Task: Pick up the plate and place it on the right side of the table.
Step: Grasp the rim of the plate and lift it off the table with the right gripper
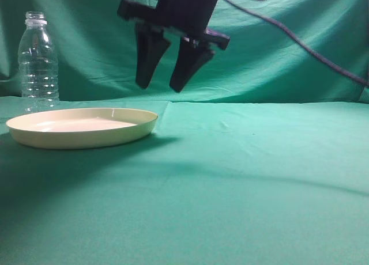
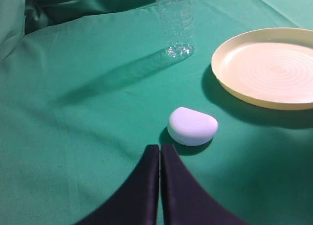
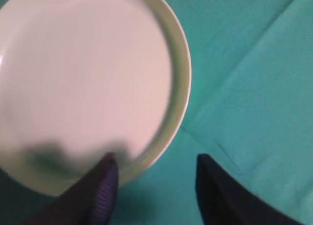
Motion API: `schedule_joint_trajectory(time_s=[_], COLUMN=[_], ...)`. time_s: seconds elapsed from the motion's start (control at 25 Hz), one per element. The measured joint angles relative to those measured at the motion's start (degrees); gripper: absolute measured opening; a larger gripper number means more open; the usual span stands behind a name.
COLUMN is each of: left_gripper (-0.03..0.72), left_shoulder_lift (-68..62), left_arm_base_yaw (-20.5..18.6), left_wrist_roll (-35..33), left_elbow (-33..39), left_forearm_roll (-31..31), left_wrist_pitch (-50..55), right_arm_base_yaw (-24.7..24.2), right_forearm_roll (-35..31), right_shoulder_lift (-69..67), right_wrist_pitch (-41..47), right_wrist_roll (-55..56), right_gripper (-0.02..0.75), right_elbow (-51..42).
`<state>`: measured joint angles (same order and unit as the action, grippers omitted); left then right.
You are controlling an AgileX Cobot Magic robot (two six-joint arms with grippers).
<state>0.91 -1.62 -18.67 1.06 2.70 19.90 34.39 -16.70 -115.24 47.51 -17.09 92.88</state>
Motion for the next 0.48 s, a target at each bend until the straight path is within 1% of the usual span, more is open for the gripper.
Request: schedule_joint_trajectory(time_s=[0.08,0.12,0.28,0.32,0.36,0.48], left_gripper=[0.0,0.0,0.0,0.0,0.0,0.0], left_shoulder_lift=[0.0,0.0,0.0,0.0,0.0,0.0], left_arm_base_yaw=[0.0,0.0,0.0,0.0,0.0,0.0], left_wrist_roll=[0.0,0.0,0.0,0.0,0.0,0.0], left_elbow=[0.0,0.0,0.0,0.0,0.0,0.0], left_forearm_roll=[0.0,0.0,0.0,0.0,0.0,0.0], left_wrist_pitch=[0.0,0.0,0.0,0.0,0.0,0.0], right_arm_base_yaw=[0.0,0.0,0.0,0.0,0.0,0.0], right_forearm_roll=[0.0,0.0,-0.67,-0.79,-1.13,-1.71], right_shoulder_lift=[-3.3,-4.66,-7.98,-8.65,-9.31,-10.66], right_wrist_pitch=[0.0,0.0,-1.15,-1.45,-1.86,-3.16], right_wrist_roll=[0.0,0.0,-0.06,-0.14,-0.14,-0.47], right_gripper=[0.403,0.428,0.424,0.465,0.45,0.45], right_elbow=[2.18,3.05,4.32,4.46,4.59,4.63])
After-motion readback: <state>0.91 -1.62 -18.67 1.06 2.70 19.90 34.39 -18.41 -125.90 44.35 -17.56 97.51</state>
